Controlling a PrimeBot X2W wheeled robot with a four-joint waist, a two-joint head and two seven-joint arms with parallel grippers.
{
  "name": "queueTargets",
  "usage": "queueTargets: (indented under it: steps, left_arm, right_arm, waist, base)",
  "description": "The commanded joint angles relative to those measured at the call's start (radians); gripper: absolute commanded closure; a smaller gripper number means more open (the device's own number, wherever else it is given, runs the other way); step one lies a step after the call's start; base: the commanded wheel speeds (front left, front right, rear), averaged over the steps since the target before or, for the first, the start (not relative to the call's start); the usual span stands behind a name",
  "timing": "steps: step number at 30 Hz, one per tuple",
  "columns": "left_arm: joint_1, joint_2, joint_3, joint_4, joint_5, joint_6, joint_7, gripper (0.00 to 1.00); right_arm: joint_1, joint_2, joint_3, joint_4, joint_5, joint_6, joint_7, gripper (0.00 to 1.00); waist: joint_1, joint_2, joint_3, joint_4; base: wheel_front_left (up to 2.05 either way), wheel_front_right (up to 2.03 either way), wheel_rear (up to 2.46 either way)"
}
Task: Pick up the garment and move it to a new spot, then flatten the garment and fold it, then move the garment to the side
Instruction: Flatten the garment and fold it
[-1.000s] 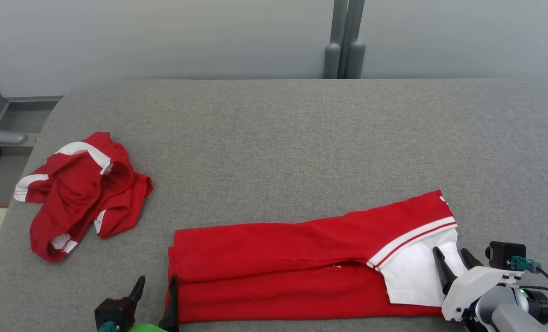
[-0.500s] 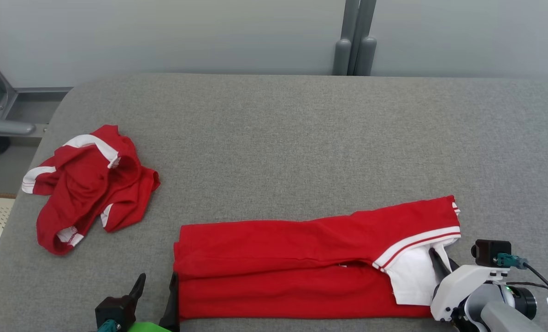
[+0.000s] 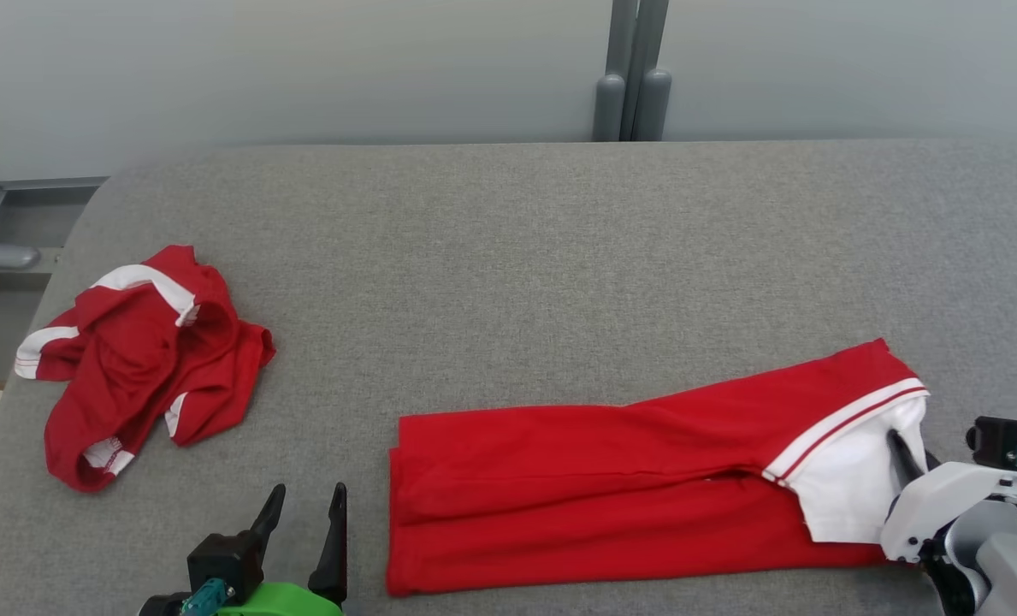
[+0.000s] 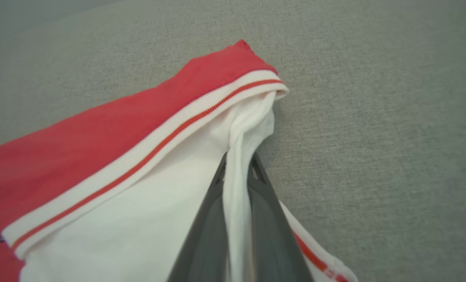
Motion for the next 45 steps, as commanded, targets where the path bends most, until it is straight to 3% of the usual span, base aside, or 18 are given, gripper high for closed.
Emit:
queueTargets:
  steps: [1,7,13,22,29,39,45]
  left_arm:
    - [-0.016,0.003,-0.006,-0.006,-0.011,-0.002,0.001,0.00]
    - [-0.021,0.003,-0.019,-0.003,-0.012,-0.002,0.001,0.00]
    - [-0.010,0.003,-0.022,0.006,-0.018,-0.002,0.001,0.00]
    - [-0.009,0.003,-0.040,0.014,-0.025,-0.001,0.001,0.00]
    - [-0.002,0.003,-0.067,0.023,-0.042,-0.001,0.001,0.00]
    - [0.006,0.003,-0.089,0.030,-0.056,-0.001,0.001,0.00]
    - [0.019,0.003,-0.088,0.032,-0.055,-0.001,0.001,0.00]
  right_arm:
    - [-0.004,-0.019,-0.029,0.008,-0.024,-0.003,-0.002,1.00]
    - [-0.017,-0.030,-0.130,-0.022,-0.123,-0.002,-0.003,1.00]
    - [0.018,0.025,-0.106,-0.154,-0.206,-0.002,-0.003,1.00]
    - [0.066,0.089,0.110,-0.335,-0.231,-0.002,-0.003,1.00]
    - [0.055,0.139,0.314,-0.426,-0.192,-0.002,0.032,1.00]
    - [-0.030,0.201,0.463,-0.355,-0.149,-0.002,0.034,1.00]
    - [-0.070,0.232,0.489,-0.283,-0.125,-0.002,0.017,1.00]
  waist:
    - [0.0000,0.0000,0.002,-0.012]
    - [0.0000,0.0000,0.007,-0.037]
    - [0.0000,0.0000,0.002,-0.062]
    - [0.0000,0.0000,-0.009,-0.068]
    - [0.0000,0.0000,-0.013,-0.021]
    - [0.0000,0.0000,-0.008,0.107]
    - [0.0000,0.0000,-0.011,0.137]
  base:
    - [0.00,0.00,0.00]
    - [0.00,0.00,0.00]
    - [0.00,0.00,0.00]
    - [0.00,0.00,0.00]
    - [0.00,0.00,0.00]
    - [0.00,0.00,0.00]
    - [0.00,0.00,0.00]
